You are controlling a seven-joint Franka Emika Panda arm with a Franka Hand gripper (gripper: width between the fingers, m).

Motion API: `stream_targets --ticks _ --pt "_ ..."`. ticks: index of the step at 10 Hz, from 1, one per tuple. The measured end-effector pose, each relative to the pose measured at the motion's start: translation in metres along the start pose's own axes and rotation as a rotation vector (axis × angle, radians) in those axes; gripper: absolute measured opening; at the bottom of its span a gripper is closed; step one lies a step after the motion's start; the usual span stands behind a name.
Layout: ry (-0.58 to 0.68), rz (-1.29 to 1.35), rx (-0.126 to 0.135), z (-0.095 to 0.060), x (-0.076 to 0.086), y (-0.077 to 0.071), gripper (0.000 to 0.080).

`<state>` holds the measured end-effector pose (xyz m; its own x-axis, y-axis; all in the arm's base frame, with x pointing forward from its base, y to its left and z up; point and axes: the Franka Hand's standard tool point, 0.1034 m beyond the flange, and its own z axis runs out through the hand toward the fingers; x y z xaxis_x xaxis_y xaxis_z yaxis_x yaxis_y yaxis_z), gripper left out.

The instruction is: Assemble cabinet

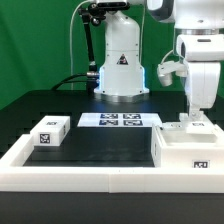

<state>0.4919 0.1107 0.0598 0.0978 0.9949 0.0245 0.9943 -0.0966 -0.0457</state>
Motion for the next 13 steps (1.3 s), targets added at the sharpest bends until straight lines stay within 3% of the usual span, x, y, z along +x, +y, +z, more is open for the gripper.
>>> stream_targets --ticks 1,7,9,13 --pt "0.005 0.008 -0.012 -0.002 0.000 0.012 0.0070" --pt "0.007 0.013 -0.016 -0.002 -0.001 0.016 0.0070" --pt "0.023 0.009 -0.037 -0.004 -0.001 0.054 0.0070" --pt "0.036 0.002 -0.052 -0.005 -0.002 0.084 0.0070"
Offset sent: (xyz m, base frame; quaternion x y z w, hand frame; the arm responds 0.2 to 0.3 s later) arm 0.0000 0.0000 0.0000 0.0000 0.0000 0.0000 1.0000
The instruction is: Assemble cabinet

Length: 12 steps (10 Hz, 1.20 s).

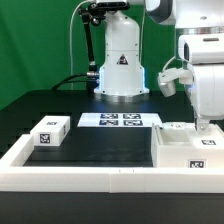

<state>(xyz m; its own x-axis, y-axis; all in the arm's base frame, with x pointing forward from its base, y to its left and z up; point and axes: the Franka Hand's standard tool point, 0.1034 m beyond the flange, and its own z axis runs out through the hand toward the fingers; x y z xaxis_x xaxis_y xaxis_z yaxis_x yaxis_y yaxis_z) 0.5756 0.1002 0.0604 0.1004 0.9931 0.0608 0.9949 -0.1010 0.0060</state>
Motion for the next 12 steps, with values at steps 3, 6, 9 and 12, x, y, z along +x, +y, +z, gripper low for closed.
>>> stream_targets --ticks 3,6,9,12 --pt "-0.006 -0.001 0.017 0.0000 0.0001 -0.0004 0.0070" --pt "-0.007 -0.001 0.018 0.0006 -0.0002 -0.0009 0.0326" --pt "-0.007 -0.001 0.019 0.0008 -0.0002 -0.0011 0.0662" --pt "-0.007 -0.001 0.019 0.0009 -0.0002 -0.0012 0.0799"
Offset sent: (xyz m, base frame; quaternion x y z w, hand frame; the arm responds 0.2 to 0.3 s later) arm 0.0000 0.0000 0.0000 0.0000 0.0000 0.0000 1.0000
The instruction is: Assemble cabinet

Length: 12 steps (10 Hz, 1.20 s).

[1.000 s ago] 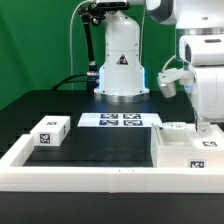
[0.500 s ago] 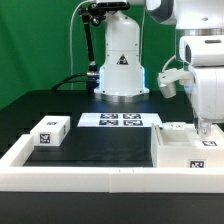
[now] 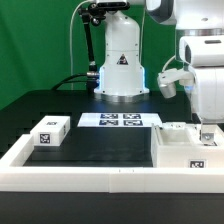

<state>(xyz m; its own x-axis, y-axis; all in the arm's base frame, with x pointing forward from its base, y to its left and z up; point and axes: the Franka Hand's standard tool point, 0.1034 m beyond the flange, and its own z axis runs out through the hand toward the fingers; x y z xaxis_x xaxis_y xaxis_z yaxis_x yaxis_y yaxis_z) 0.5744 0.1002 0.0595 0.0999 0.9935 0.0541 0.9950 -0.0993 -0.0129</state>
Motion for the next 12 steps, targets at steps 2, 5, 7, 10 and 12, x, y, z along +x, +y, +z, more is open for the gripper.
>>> stream_targets --ticks 2,5,7,10,12 --pt "0.000 0.001 0.000 0.000 0.000 -0.001 0.0797" --pt "-0.022 -0.012 -0.010 -0.021 -0.003 -0.036 0.0797" --pt "-0.029 -0.015 -0.019 -0.023 -0.012 -0.063 0.0797" --pt "-0.035 0.017 -0.004 -0.019 -0.014 -0.075 0.0797" --pt "-0.035 0.018 -0.003 -0.019 -0.014 -0.075 0.0797"
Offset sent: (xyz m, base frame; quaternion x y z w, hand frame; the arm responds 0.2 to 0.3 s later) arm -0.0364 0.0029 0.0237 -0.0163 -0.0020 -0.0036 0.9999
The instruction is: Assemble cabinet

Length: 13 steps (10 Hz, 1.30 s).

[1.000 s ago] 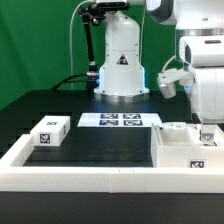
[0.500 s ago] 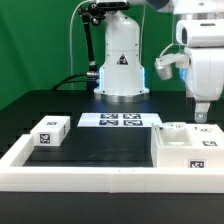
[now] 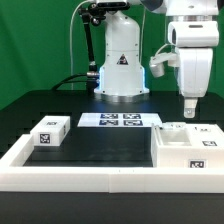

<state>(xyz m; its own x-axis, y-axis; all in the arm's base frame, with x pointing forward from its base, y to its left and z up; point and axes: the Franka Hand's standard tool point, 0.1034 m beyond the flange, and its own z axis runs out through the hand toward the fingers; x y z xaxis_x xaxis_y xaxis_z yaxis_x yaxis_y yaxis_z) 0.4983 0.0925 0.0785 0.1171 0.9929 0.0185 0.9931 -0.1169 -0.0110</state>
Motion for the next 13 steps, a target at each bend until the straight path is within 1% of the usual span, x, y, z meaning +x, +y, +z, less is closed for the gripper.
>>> stream_targets --ticks 2,3,4,6,9,10,11,12,13 --pt "0.000 0.002 0.001 0.001 0.000 -0.002 0.0797" --pt "0.006 0.011 -0.002 0.007 0.001 -0.016 0.0797" --pt "0.001 0.004 0.014 0.012 -0.001 -0.036 0.0797" --pt "-0.007 0.012 0.030 0.015 -0.002 -0.052 0.0797" --pt "-0.006 0.014 0.034 0.017 -0.003 -0.053 0.0797" --pt "0.023 0.008 0.004 0.027 -0.001 -0.057 0.0797" --pt "0.025 0.008 0.009 0.031 -0.002 -0.061 0.0797" --pt "0.031 0.009 0.006 0.034 -0.001 -0.063 0.0797" --pt "0.033 0.010 0.013 0.038 0.000 -0.066 0.0797"
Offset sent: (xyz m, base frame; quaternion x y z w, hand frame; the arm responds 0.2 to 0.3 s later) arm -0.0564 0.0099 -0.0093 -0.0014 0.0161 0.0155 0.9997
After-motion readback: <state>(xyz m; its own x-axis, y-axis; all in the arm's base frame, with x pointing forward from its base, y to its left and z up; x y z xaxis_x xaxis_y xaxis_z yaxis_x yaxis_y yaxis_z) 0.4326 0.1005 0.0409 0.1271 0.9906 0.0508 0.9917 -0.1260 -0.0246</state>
